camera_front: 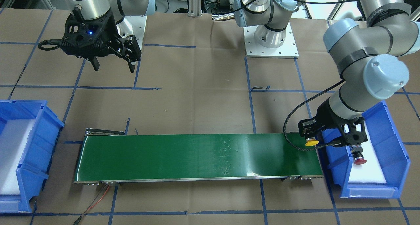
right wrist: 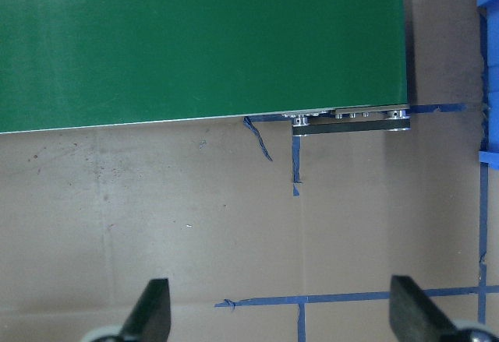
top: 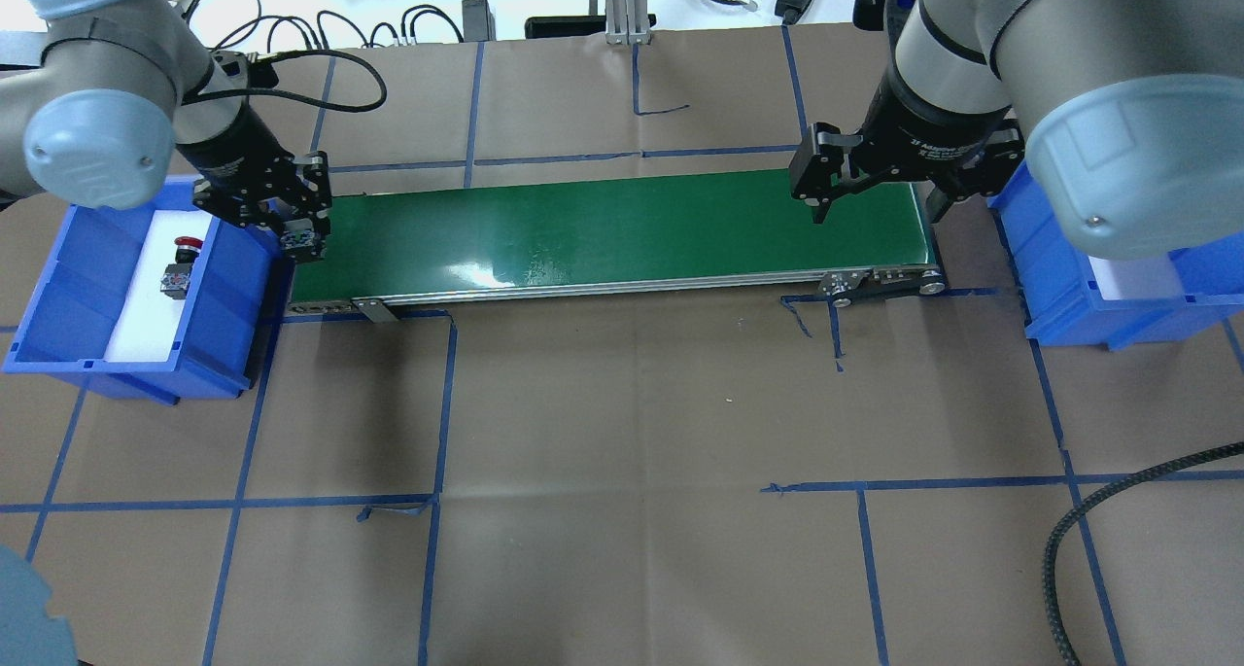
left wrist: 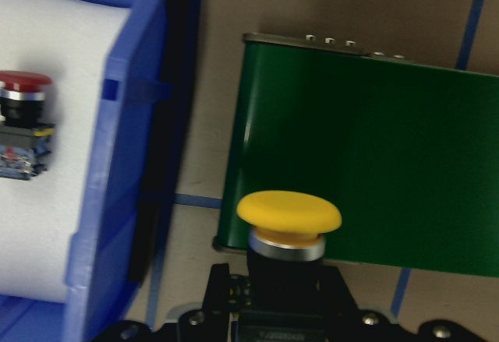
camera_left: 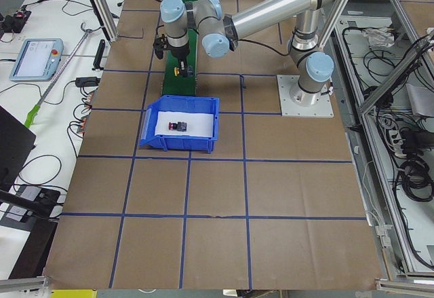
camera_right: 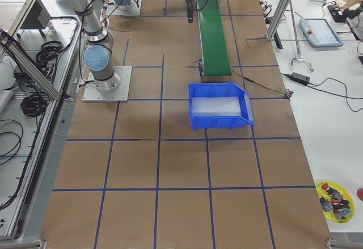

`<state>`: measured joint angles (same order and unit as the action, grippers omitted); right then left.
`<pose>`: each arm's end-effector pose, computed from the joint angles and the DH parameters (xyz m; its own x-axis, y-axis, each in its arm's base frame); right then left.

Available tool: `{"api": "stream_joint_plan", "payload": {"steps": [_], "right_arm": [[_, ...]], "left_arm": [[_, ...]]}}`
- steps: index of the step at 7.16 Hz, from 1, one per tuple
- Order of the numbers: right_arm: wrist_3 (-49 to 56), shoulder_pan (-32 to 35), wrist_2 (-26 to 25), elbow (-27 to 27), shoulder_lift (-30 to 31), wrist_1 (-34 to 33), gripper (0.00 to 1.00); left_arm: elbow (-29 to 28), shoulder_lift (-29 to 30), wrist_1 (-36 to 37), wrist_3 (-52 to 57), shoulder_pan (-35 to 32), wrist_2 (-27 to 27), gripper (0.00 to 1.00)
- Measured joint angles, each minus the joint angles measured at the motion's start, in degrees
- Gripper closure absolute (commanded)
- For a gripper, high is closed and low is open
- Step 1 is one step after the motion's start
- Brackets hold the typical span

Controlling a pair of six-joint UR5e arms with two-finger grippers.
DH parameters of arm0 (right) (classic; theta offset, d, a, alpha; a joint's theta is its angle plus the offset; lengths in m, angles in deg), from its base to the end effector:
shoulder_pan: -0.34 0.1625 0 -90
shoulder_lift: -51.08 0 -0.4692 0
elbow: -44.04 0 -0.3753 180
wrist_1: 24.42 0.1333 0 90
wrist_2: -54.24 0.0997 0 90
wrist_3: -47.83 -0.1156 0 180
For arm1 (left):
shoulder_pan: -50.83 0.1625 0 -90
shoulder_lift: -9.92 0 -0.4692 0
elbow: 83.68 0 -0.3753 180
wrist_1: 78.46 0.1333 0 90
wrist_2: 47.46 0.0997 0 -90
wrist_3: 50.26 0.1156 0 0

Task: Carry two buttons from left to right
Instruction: 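Carry the yellow button to the conveyor's near end and release it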

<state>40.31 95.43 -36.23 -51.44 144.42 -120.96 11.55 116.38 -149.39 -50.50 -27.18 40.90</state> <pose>0.1723 -0.4424 0.5093 -0.9991 0.0426 -0.0019 0.0427 0.9961 -0.0771 -0.0140 -0.5918 0.3538 -0.9766 -0.2130 0.0284 -0.2116 0.9763 0.0458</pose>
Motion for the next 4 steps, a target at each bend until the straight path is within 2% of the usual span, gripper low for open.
{"api": "stream_joint_plan", "payload": {"steps": [2, 4], "right_arm": [[-0.03, 0.01, 0.03, 0.19, 0.07, -0.17, 0.00], [-0.09, 0.01, 0.07, 0.26, 0.09, -0.56, 0.00]], "left_arm": [[1.12, 3.79, 6.90, -2.21, -1.67, 0.03, 1.00], [1.72, 5.38, 10.79, -2.28, -2.04, 0.01, 1.00]]}}
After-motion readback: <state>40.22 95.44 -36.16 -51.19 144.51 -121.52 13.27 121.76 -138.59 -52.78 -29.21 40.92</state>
